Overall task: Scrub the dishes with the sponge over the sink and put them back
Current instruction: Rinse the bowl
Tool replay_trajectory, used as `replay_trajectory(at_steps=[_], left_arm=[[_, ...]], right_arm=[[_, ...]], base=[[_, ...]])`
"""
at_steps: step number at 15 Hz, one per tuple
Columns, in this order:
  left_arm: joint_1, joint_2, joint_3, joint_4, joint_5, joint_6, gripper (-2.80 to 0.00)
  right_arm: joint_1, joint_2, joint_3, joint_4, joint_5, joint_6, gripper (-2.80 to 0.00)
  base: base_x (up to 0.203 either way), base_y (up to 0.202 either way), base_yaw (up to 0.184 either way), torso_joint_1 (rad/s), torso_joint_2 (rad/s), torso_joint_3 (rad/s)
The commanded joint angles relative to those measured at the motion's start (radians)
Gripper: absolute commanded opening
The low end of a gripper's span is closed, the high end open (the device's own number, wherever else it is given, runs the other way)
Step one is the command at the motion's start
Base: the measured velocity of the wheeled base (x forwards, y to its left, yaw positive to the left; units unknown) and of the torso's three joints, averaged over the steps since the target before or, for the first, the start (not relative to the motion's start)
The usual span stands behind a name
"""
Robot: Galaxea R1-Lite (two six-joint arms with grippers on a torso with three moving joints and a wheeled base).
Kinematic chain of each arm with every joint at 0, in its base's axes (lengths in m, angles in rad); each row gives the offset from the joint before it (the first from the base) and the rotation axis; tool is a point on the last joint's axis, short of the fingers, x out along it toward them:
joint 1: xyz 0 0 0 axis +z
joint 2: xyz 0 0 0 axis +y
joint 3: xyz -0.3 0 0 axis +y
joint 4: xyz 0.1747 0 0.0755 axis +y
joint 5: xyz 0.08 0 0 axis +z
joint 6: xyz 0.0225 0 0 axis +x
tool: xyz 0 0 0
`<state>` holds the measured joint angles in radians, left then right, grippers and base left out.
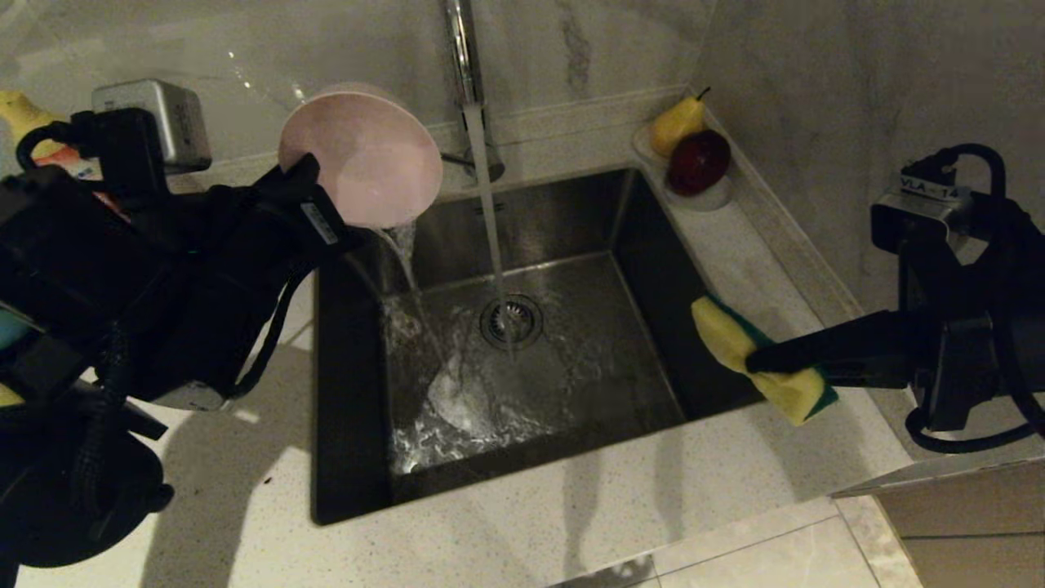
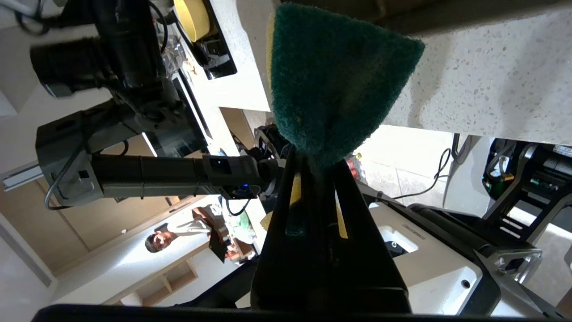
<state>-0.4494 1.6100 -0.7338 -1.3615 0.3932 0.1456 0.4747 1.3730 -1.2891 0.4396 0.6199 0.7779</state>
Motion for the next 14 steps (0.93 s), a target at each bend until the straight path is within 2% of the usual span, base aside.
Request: replay_trajectory(at_steps=[1, 3, 5, 8, 12, 13, 14], left_arm=[[0.0, 0.016, 0.056, -0.154, -0.033, 0.082, -2.8], [0.0, 0.002, 0.086, -0.168, -0.079, 0.098, -2.8], [0.0, -0.001, 0.1, -0.168, -0.091, 0.123, -2.8], [0.0, 0.0, 0.125, -0.168, -0.114, 0.194, -2.8], [0.003, -0.009, 0.112, -0.168, -0.111, 0.183, -2.8], [0.02, -0.01, 0.102, -0.168, -0.098, 0.17, -2.8], [0.026, -0.016, 0.093, -0.14, -0.077, 0.122, -2.8]], right_arm=[[0.001, 0.008, 0.001, 0.002, 0.004, 0.004, -2.8], [0.001, 0.008, -0.001, 0.004, 0.004, 0.004, -2.8], [0.001, 0.008, 0.001, 0.004, 0.004, 0.004, -2.8], [0.001, 0.011, 0.004, 0.004, 0.006, 0.004, -2.8], [0.001, 0.008, 0.008, 0.003, 0.006, 0.004, -2.8], [0.001, -0.002, 0.016, 0.002, 0.006, 0.001, -2.8], [0.001, -0.003, 0.017, 0.002, 0.004, -0.002, -2.8]], base=[[0.0, 0.0, 0.0, 0.0, 0.0, 0.0], [0.0, 0.0, 0.0, 0.0, 0.0, 0.0], [0.0, 0.0, 0.0, 0.0, 0.0, 0.0], [0.0, 0.0, 0.0, 0.0, 0.0, 0.0], [0.0, 0.0, 0.0, 0.0, 0.0, 0.0], [0.0, 0.0, 0.0, 0.0, 0.0, 0.0], [0.0, 0.0, 0.0, 0.0, 0.0, 0.0]])
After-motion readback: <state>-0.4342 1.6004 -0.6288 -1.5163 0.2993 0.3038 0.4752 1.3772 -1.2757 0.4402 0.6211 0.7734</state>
